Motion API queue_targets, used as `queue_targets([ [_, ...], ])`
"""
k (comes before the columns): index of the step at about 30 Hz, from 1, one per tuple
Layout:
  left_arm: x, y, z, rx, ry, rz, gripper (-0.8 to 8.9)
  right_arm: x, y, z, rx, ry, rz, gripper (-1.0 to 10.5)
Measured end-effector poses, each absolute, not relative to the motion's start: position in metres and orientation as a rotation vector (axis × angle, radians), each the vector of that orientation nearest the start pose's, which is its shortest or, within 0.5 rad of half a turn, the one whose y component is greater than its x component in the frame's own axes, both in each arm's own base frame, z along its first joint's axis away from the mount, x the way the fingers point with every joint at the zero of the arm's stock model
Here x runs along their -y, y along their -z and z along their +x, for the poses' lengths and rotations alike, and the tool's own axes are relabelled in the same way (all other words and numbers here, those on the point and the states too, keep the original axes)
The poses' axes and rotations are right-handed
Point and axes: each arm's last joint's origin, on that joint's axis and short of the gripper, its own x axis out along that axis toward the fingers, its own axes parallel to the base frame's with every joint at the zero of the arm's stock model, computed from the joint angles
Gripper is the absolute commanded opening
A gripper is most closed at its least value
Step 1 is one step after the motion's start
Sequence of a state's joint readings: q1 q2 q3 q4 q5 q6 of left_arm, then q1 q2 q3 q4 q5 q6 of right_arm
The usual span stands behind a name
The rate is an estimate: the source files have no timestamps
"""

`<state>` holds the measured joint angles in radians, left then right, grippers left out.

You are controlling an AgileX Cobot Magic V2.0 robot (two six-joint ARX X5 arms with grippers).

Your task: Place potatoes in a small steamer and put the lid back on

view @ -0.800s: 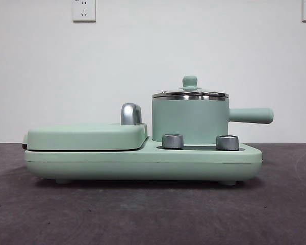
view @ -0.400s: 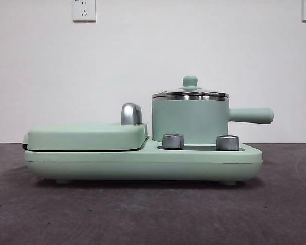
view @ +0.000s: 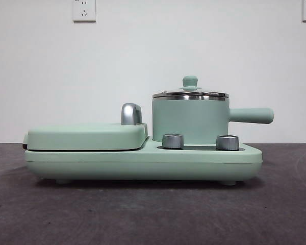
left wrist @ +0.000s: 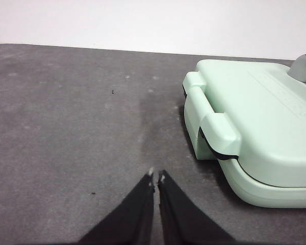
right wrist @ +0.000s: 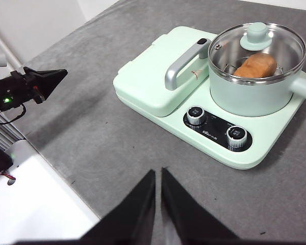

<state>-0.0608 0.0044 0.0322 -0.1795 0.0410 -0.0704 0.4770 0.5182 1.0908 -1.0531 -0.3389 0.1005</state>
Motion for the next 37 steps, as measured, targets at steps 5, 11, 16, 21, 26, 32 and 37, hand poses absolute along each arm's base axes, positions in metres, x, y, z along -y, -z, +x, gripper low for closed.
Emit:
queue_targets([
  [5,0.007,-0.157,0.095,-0.155,0.096,-0.069,0.2,-0.029,-0.373,0.04,-0.525,-0.727,0.077,0.2],
  [11,0.007,-0.157,0.095,-0.155,0.096,-0.069,0.2,-0.022,-0.345,0.057,-0.442,-0.542,0.131,0.2],
  [16,0.007,-0.157,0.095,-0.155,0.096,-0.069,0.2,-0.01,-0.296,0.074,-0.297,-0.3,0.138,0.2],
  [21,0.007,-0.157,0.095,-0.155,0.096,-0.069,0.2,0.0,-0.237,0.084,-0.233,-0.092,0.123,0.2],
  [26,0.007,-0.157,0.095,-0.155,0.096,-0.068,0.2,0.001,-0.19,0.089,-0.28,-0.004,0.111,0.2],
  [32,0.007,-0.157,0.095,-0.155,0.096,-0.069,0.2,0.001,-0.163,0.091,-0.272,0.054,0.092,0.2],
  [37,0.007,-0.157,0.095,-0.155,0.096,-0.068,0.19,0.0,-0.156,0.092,-0.212,0.055,0.089,0.2],
])
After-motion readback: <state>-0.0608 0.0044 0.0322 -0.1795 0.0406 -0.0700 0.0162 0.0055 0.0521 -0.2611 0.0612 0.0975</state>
